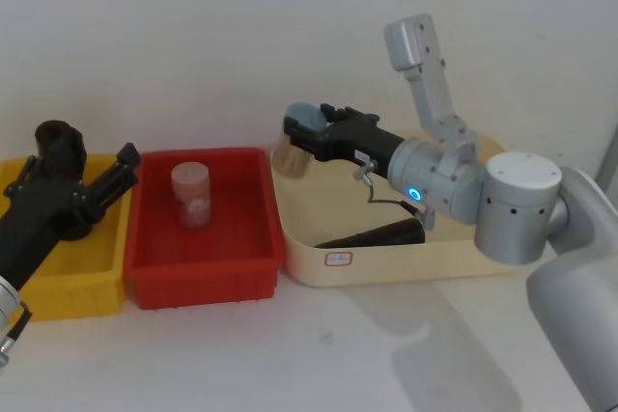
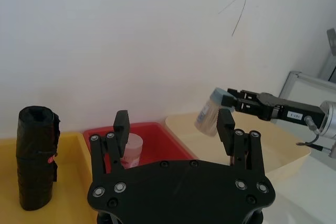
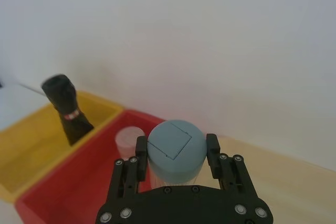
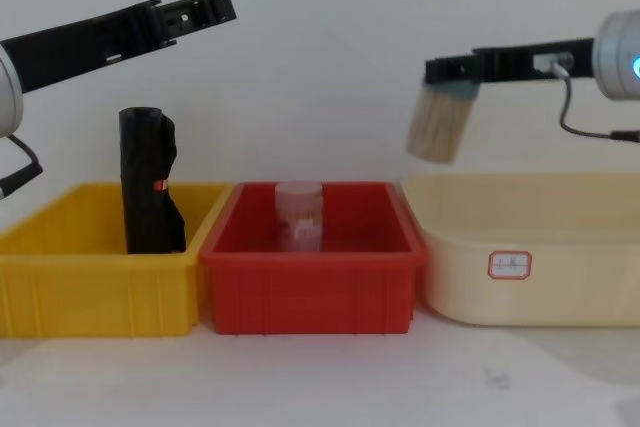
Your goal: Pick up the garbage bag with the one hand and transfer it to the other hand.
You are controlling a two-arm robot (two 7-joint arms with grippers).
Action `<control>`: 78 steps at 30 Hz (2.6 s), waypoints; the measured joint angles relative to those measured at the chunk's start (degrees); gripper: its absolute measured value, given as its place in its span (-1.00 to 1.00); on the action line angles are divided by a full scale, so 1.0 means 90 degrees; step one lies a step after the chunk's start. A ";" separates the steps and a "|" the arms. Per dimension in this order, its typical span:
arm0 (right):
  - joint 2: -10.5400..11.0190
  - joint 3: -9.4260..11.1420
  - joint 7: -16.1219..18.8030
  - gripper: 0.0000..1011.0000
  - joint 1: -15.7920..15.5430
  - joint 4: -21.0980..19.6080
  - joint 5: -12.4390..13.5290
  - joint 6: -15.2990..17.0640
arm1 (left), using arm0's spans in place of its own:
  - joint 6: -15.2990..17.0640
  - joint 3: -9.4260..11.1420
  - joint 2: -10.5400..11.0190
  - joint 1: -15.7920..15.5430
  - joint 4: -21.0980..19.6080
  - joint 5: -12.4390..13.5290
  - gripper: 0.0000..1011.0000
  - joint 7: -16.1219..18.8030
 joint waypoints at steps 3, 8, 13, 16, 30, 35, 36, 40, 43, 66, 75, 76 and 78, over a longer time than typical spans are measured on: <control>0.0090 -0.0020 -0.0050 0.29 -0.0056 0.0026 -0.0079 -0.0079 | 0.0000 0.0000 0.0000 0.0000 0.0001 0.0000 0.98 0.0000; 0.0158 -0.0053 -0.0192 0.29 -0.0088 0.0206 -0.0250 -0.0273 | 0.0000 0.0000 0.0000 0.0000 0.0000 -0.0001 0.98 0.0000; 0.0159 -0.0067 -0.0370 0.29 -0.0072 0.0454 -0.0421 -0.0575 | 0.0000 0.0000 0.0000 0.0000 0.0000 0.0000 0.98 0.0000; 0.0133 -0.0068 -0.0495 0.34 -0.0045 0.0630 -0.0526 -0.0799 | 0.0000 0.0000 0.0000 0.0000 0.0000 0.0000 0.98 0.0000; -0.0063 0.0050 -0.0888 0.98 0.0008 0.1234 -0.0792 -0.1814 | 0.0000 0.0000 0.0000 0.0000 0.0000 0.0000 0.98 0.0000; -0.0103 0.0142 -0.0767 0.98 -0.0110 0.1220 -0.0672 -0.2050 | 0.0000 0.0000 0.0000 0.0000 0.0000 0.0000 0.98 0.0000; -0.0108 0.0163 -0.0690 0.98 -0.0159 0.1187 -0.0616 -0.2110 | 0.0000 0.0000 0.0000 0.0000 0.0000 0.0000 0.98 0.0000; -0.0107 0.0203 -0.0549 0.98 -0.0283 0.1079 -0.0512 -0.2186 | 0.0000 0.0000 0.0000 0.0000 0.0000 0.0000 0.98 0.0000; -0.0084 0.0227 -0.0373 0.98 -0.0435 0.0940 -0.0394 -0.2239 | 0.0000 0.0000 0.0000 0.0000 0.0000 0.0000 0.98 0.0000; 0.0319 0.0090 0.0747 0.98 -0.1692 -0.0490 0.0310 -0.2310 | 0.0000 0.0000 0.0000 0.0000 0.0000 0.0000 0.98 0.0000; 0.0379 0.0057 0.0882 0.98 -0.1875 -0.0704 0.0392 -0.2318 | 0.0000 0.0000 0.0000 0.0000 0.0000 0.0000 0.98 0.0000; 0.0383 0.0055 0.0890 0.98 -0.1884 -0.0714 0.0396 -0.2318 | 0.0000 0.0000 0.0000 0.0000 0.0000 0.0000 0.98 0.0000; 0.0387 0.0052 0.0902 0.98 -0.1901 -0.0733 0.0404 -0.2318 | 0.0000 0.0000 0.0000 0.0000 0.0000 0.0000 0.98 0.0000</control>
